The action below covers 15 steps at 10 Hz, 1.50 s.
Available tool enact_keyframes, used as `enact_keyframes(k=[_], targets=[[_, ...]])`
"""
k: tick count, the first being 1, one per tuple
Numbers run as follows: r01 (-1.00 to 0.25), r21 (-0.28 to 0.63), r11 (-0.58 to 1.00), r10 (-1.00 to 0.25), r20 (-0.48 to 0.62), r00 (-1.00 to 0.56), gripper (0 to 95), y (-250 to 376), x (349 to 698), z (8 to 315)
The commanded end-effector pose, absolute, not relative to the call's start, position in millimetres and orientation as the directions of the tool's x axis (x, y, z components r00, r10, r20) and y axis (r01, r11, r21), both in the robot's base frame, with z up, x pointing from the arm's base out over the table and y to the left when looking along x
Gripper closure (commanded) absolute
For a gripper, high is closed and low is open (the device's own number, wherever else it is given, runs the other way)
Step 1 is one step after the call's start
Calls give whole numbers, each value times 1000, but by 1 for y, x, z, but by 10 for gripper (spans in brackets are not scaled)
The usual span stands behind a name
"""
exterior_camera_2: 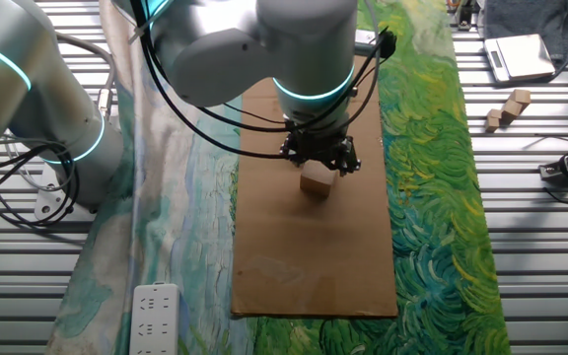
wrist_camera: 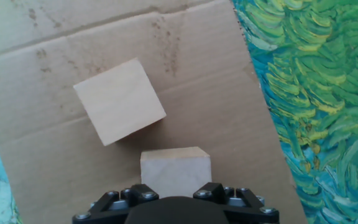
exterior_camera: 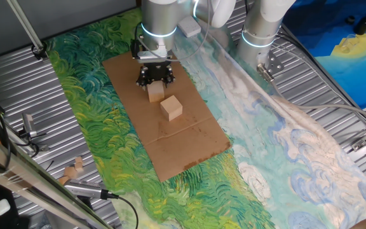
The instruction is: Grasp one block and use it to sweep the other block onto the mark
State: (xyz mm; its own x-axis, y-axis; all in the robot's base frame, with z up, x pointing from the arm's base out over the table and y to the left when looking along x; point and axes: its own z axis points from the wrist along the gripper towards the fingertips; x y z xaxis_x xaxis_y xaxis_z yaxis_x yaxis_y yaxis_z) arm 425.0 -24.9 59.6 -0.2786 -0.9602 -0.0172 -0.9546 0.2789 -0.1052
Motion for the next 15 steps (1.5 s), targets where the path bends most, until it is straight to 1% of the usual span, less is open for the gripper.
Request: enact_keyframes(k=[1,4,5,13,15], targets=[[-946,-109,304,-952,-2,-306,190,-25,426,59],[-943,-109,314,-949,1,-316,190,-25,426,59],[-939,-112,324,-945,5,-326,380,-25,426,59],[-937,-122,328,-942,34,-334,380,-25,426,59],[-941,-118,317,-946,30,-323,0,-25,426,59]])
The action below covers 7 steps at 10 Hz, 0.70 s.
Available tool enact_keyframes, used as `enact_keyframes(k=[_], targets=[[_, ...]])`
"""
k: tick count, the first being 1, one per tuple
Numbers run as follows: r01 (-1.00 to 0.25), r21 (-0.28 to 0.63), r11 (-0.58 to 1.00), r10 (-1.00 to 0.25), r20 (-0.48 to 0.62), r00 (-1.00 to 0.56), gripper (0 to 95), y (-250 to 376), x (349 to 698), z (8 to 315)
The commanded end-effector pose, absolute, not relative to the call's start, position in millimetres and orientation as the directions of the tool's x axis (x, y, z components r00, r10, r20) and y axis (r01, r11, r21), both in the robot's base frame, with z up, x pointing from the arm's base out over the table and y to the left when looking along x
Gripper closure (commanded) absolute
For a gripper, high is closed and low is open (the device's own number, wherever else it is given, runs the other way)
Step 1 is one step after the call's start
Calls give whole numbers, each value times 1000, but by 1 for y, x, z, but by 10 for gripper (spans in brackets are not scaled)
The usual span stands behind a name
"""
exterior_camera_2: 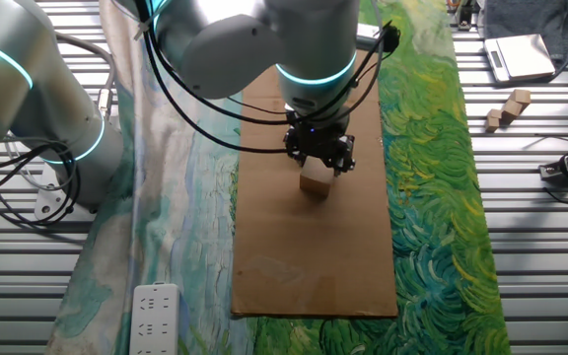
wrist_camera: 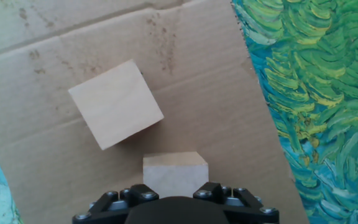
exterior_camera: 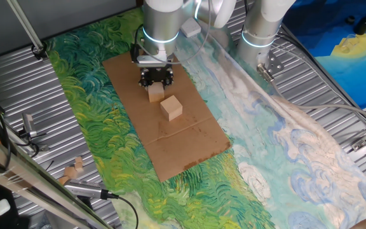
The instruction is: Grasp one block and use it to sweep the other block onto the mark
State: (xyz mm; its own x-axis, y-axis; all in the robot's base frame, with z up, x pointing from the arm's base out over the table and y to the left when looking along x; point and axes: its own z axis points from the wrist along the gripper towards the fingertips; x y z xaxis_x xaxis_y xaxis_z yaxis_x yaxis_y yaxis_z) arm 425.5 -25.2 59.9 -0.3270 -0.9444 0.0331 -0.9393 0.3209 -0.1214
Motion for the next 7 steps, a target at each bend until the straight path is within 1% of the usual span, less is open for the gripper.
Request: enact_keyframes(k=[1,6,7], targets=[[-940,-117,320,-945,29,-325,0,-25,426,59],[-938,-75,338,-940,24,-341,0,-25,426,59],[-938,-68,339,-939,28,-341,190,-25,426,59]])
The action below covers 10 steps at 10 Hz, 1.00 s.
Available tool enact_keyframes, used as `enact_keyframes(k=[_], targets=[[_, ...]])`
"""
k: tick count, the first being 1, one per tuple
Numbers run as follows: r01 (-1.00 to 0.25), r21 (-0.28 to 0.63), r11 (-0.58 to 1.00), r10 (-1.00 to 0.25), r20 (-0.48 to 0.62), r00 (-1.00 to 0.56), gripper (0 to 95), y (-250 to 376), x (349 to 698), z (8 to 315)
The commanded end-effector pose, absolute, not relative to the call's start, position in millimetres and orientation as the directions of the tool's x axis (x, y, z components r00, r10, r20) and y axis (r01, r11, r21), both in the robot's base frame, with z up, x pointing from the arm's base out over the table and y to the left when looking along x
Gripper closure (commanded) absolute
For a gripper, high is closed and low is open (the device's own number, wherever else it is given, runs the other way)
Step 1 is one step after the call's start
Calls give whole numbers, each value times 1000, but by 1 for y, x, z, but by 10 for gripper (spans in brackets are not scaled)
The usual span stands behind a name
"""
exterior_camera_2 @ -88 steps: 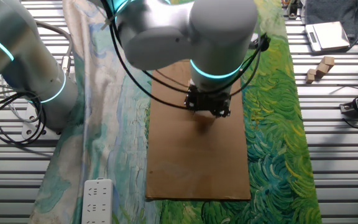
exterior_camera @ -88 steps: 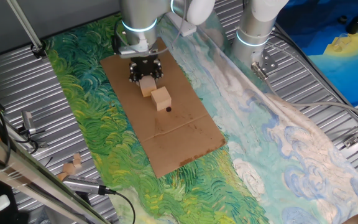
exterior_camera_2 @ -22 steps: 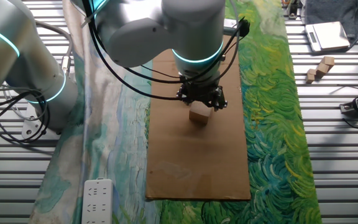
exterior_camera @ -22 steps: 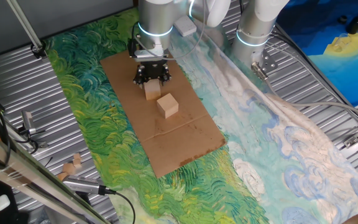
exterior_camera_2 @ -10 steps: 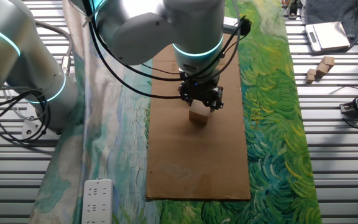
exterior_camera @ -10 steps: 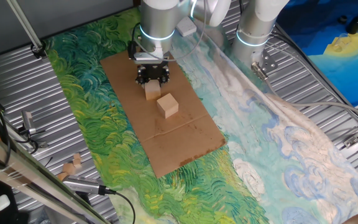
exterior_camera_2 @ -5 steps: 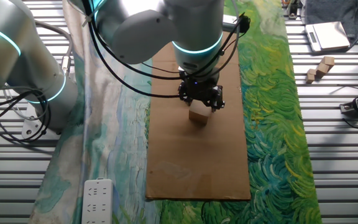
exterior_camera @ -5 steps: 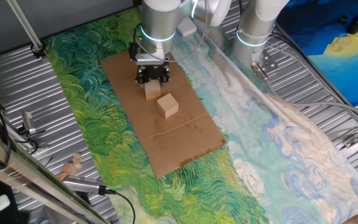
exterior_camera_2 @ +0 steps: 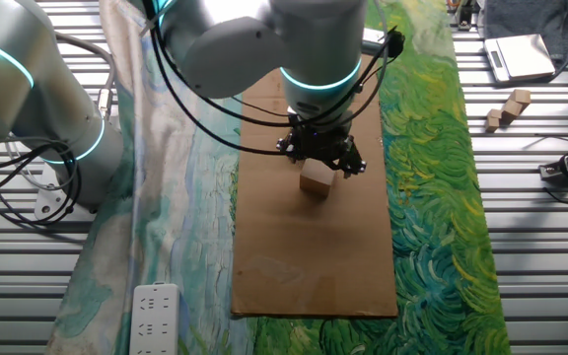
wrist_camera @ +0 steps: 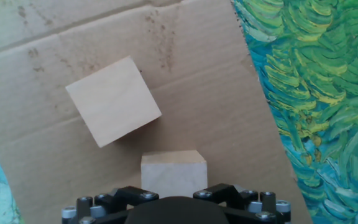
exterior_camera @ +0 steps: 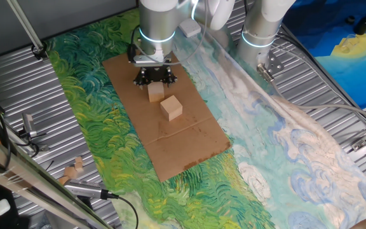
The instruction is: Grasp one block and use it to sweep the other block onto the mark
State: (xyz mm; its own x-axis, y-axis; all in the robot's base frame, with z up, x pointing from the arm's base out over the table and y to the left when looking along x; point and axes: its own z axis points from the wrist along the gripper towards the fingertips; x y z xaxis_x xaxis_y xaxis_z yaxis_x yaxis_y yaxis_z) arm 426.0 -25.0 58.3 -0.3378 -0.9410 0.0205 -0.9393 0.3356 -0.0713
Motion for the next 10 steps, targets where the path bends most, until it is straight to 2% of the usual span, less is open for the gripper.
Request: enact_keyframes(k=[1,6,7,10], targets=[[-942,-57,329,-943,31,-331,190,-25,426,59],[-949,-41,314,-948,39,-315,190,-25,426,59],[-949,-42,313,-949,37,-315,0,-25,426,59],[-950,-44,310,-949,41,-312,0,-25,426,59]])
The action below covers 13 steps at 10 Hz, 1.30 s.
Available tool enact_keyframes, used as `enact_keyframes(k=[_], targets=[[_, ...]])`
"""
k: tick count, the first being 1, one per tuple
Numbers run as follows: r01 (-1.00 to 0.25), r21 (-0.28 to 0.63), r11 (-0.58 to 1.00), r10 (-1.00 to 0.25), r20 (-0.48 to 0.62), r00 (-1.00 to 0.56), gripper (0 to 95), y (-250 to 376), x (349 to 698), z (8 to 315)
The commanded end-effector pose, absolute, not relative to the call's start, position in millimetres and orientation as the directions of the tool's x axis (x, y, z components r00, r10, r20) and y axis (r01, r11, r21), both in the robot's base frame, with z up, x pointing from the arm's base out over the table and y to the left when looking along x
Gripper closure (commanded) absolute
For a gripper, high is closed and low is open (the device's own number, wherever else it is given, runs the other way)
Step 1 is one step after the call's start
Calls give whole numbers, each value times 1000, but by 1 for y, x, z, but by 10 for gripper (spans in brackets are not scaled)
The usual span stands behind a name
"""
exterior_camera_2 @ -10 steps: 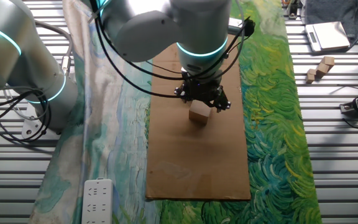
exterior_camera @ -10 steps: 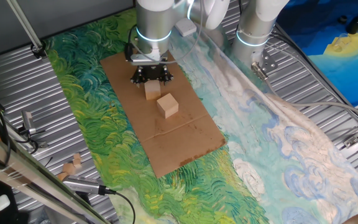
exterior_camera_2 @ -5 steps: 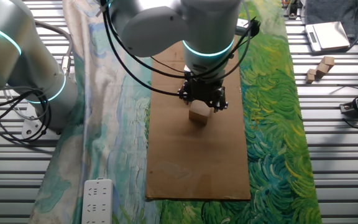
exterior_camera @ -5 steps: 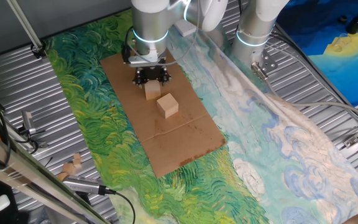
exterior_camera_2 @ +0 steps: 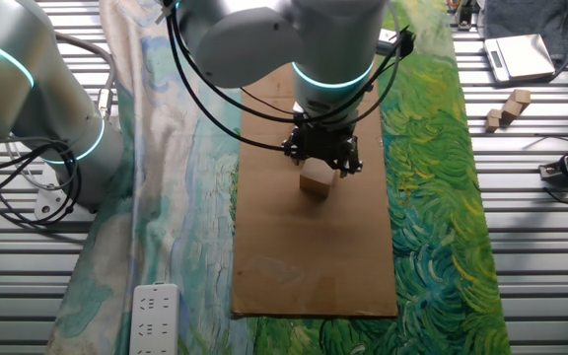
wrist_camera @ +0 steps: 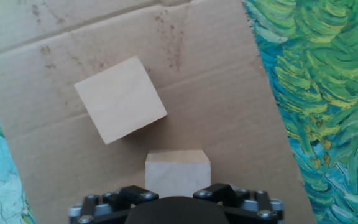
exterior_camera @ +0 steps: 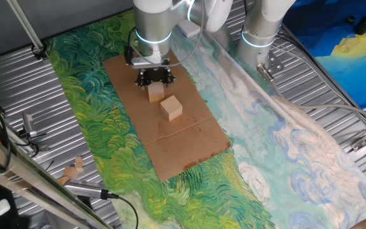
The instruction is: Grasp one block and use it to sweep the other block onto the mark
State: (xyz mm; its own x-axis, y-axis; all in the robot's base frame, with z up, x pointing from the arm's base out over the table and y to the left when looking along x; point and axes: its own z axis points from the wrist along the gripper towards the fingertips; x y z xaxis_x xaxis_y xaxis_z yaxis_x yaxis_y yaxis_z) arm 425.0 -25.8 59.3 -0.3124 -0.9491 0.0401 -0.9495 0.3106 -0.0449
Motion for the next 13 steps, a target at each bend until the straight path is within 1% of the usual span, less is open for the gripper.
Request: enact_keyframes(k=[1,2,3,9,11,13], targets=[[-951,-43,306,-951,41,-308,0,-25,426,59],[-951,-43,306,-951,40,-308,0,-25,426,59],[-948,-44,314,-948,42,-316,190,-25,426,59],[-948,-43,315,-948,41,-317,190,-25,426,59],[-935,-45,351,-934,56,-354,190,-21,430,55],[-930,-32,366,-928,57,-367,570,-19,432,53]])
